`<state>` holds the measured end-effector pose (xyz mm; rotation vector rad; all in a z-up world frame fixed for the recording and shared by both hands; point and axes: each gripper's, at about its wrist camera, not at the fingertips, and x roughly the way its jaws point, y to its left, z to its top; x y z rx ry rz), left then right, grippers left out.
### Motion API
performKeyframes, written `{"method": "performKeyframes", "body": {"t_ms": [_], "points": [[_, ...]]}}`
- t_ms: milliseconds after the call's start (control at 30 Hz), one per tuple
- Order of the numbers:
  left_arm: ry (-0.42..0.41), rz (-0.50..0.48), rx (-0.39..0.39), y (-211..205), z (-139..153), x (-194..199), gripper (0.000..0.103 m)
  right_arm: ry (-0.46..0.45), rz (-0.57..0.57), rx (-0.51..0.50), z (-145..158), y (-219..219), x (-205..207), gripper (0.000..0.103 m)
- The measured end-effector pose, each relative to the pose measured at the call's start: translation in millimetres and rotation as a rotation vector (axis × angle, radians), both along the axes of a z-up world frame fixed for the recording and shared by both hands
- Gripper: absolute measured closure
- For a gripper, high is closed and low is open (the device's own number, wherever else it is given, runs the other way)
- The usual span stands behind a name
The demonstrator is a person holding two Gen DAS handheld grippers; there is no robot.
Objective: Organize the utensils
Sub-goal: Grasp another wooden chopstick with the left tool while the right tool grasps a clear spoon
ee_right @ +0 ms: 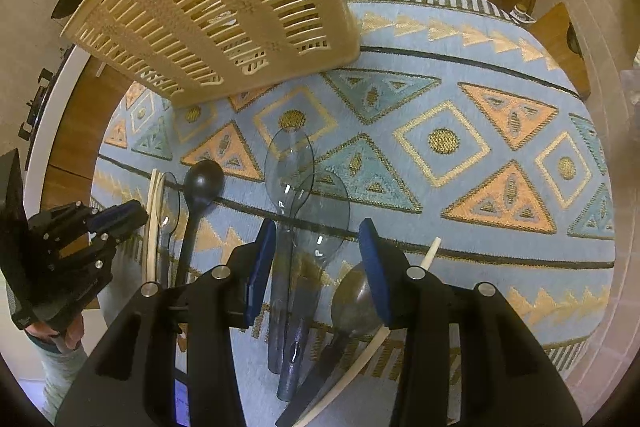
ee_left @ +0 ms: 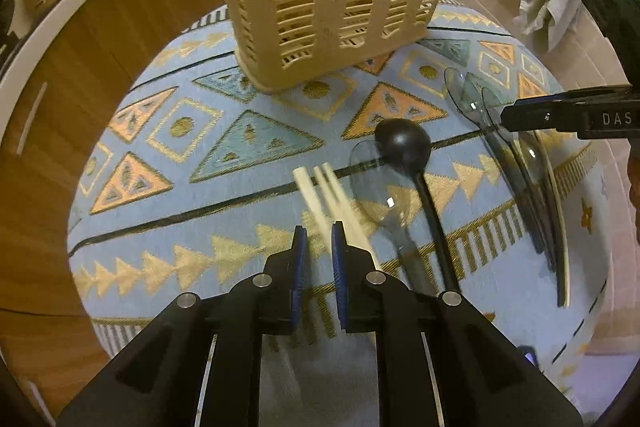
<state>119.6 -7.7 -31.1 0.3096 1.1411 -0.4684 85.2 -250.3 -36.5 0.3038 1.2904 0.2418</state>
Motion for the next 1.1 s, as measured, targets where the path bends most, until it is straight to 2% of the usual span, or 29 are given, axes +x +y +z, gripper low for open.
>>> {"method": "performKeyframes", "body": {"t_ms": [200, 233, 300, 600, 900, 1100], "points": [[-0.045, -0.029, 0.089, -15, -3, -8, 0.086, 0.007, 0.005, 0.008, 0, 6, 0, 0.063], [-0.049, -0.032, 0.093, -15, -3, -9, 0.092, 0.003, 0.007, 0.008, 1, 6, 0, 0.063], [-0.05, -0.006, 0.078, -9, -1, -6, 0.099, -0.003, 0.013, 0.009, 2, 7, 1, 0.063], [-0.081, 0.122, 0.04, 38, 4, 0, 0.099, 0.022, 0.025, -0.034, -8, 8, 6, 0.063], [-0.089, 0.102, 0.038, 19, -2, 0, 0.099, 0.023, 0.067, -0.12, -10, 23, 13, 0.072], [-0.092, 0.106, 0.01, 20, -4, 3, 0.099, 0.045, 0.053, -0.143, -11, 16, 16, 0.072]]}}
